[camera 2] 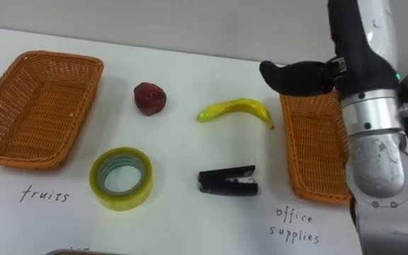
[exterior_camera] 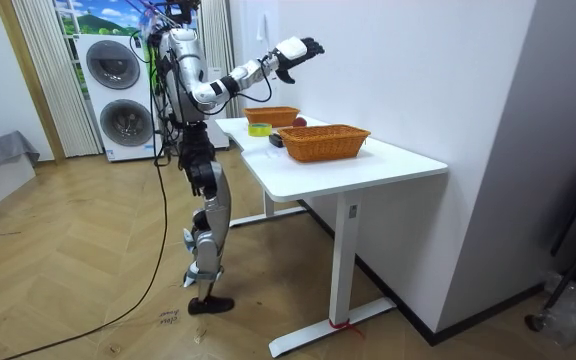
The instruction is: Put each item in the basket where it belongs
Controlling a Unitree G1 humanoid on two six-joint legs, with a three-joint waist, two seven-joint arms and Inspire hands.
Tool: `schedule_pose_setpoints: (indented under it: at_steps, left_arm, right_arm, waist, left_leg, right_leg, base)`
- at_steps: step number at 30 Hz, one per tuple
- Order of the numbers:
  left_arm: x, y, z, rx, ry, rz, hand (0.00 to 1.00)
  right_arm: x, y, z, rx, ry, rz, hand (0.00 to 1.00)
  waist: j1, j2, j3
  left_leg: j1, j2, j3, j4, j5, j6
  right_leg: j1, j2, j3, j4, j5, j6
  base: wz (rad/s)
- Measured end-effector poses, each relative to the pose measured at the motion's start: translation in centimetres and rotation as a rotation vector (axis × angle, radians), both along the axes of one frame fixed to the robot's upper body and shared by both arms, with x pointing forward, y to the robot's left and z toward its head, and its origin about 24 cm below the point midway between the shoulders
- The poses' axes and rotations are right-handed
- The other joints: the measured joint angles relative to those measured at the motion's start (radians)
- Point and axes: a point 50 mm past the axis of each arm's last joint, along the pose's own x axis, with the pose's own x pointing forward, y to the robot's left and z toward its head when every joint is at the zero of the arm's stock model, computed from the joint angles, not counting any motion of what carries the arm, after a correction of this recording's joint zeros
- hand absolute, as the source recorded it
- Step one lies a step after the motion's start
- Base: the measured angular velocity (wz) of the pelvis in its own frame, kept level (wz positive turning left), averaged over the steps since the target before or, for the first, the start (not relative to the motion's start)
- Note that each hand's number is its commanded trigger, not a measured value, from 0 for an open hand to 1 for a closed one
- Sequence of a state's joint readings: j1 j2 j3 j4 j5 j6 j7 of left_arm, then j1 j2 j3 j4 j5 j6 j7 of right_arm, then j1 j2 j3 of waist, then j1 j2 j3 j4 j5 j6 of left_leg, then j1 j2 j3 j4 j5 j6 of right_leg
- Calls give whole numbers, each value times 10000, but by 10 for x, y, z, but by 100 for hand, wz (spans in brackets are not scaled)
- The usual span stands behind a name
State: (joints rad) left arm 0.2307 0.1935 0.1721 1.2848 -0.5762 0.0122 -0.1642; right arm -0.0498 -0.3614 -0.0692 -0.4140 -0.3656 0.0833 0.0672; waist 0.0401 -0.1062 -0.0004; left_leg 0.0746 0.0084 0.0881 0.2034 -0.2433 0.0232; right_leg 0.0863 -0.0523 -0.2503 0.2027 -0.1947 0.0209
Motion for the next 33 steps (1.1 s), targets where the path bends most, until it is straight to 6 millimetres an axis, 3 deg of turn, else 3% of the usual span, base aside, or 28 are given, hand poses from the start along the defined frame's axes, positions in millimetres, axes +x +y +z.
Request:
schedule_pose_setpoints:
  at_steps: [15, 19, 33]
  left_arm:
    - [4, 4, 1, 42, -103, -50, 0]
    - [5, 6, 1, 89, -81, -156, 0]
    - [8, 6, 1, 81, -78, -278, 0]
  right_arm:
    - [2, 8, -16, -1147, 2591, 1530, 0]
    - [2, 9, -19, -1253, 2977, 1812, 0]
    - [3, 6, -40, -1744, 4503, 2103, 0]
  waist:
    - [214, -156, 57]
    - [221, -216, 120]
    - [247, -221, 129]
  left_leg:
    - [36, 20, -77, -6, 1, 2]
    - [60, 21, -85, 0, 1, 2]
    - [40, 16, -93, -23, 3, 2]
  right_leg:
    - [59, -3, 38, -11, 0, 0]
    - [105, 1, 31, -19, 0, 0]
    - [141, 17, 66, -174, 30, 12]
  base:
    - [0]
    - [0]
    - [0]
